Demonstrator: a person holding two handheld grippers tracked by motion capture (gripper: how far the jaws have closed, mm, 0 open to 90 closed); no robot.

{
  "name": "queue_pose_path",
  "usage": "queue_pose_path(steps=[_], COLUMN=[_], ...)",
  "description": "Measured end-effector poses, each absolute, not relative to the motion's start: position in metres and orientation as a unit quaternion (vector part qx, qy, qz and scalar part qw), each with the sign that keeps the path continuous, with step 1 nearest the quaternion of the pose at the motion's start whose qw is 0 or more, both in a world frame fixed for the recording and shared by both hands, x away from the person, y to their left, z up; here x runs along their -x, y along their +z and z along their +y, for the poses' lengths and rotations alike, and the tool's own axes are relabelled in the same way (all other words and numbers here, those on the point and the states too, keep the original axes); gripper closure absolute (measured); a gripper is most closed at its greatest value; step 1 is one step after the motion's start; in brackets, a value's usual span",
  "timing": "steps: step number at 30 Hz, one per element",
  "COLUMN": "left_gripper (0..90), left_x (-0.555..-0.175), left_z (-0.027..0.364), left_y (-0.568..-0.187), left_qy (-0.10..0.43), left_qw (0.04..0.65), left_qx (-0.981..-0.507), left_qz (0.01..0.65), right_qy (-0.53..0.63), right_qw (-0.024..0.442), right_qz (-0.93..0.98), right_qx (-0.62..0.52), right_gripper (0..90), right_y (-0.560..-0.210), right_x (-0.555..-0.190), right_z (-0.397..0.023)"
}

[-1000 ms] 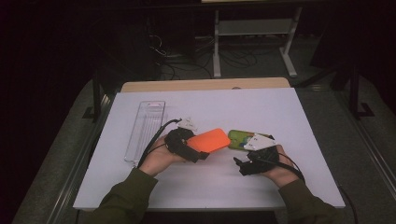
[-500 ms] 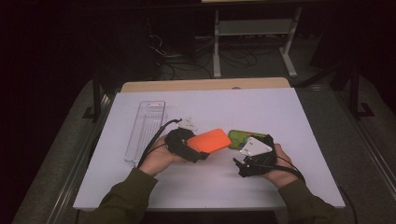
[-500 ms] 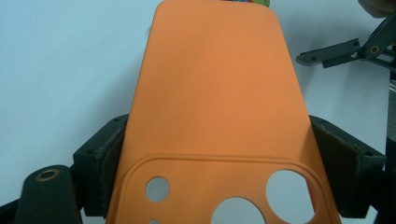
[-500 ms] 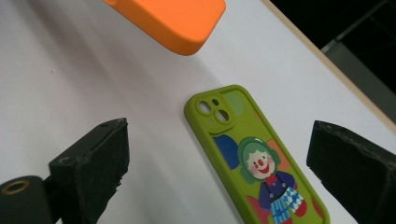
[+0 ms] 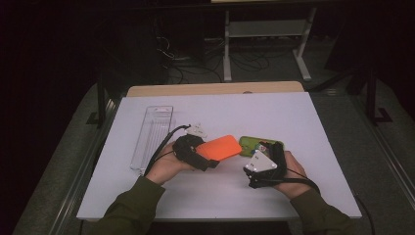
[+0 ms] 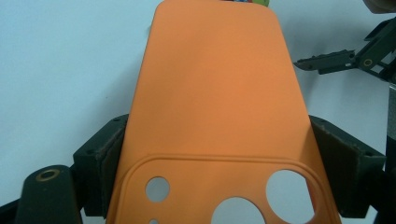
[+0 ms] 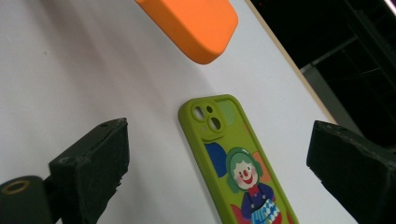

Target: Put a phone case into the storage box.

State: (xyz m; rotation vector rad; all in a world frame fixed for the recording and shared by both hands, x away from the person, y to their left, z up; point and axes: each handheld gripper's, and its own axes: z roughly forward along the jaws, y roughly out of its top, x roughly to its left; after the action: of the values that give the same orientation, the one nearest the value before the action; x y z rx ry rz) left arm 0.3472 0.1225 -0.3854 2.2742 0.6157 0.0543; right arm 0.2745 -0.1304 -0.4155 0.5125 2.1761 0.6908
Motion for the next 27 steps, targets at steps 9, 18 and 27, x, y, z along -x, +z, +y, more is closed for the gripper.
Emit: queue_pose_path(steps=[9, 18, 27], left_gripper=[15.4, 15.4, 15.4], left_x=[-0.347, -0.346, -0.346], left_z=[0.122, 0.121, 0.122], left_y=[-0.386, -0.386, -0.386], left_qy=[0.022, 0.021, 0.024], left_qw=[0.378, 0.379, 0.376], left_qx=[-0.894, -0.893, -0.896], left_qz=[0.237, 0.241, 0.235], right_qy=[0.264, 0.250, 0.230], right_qw=[0.416, 0.446, 0.481], right_qz=[0.852, 0.847, 0.840], right_qx=[-0.180, -0.146, -0.105], right_gripper=[5.2, 5.1, 5.1], right_y=[-0.418, -0.421, -0.423], right_x=[-0.269, -0.265, -0.263], right_z=[-0.125, -0.118, -0.115])
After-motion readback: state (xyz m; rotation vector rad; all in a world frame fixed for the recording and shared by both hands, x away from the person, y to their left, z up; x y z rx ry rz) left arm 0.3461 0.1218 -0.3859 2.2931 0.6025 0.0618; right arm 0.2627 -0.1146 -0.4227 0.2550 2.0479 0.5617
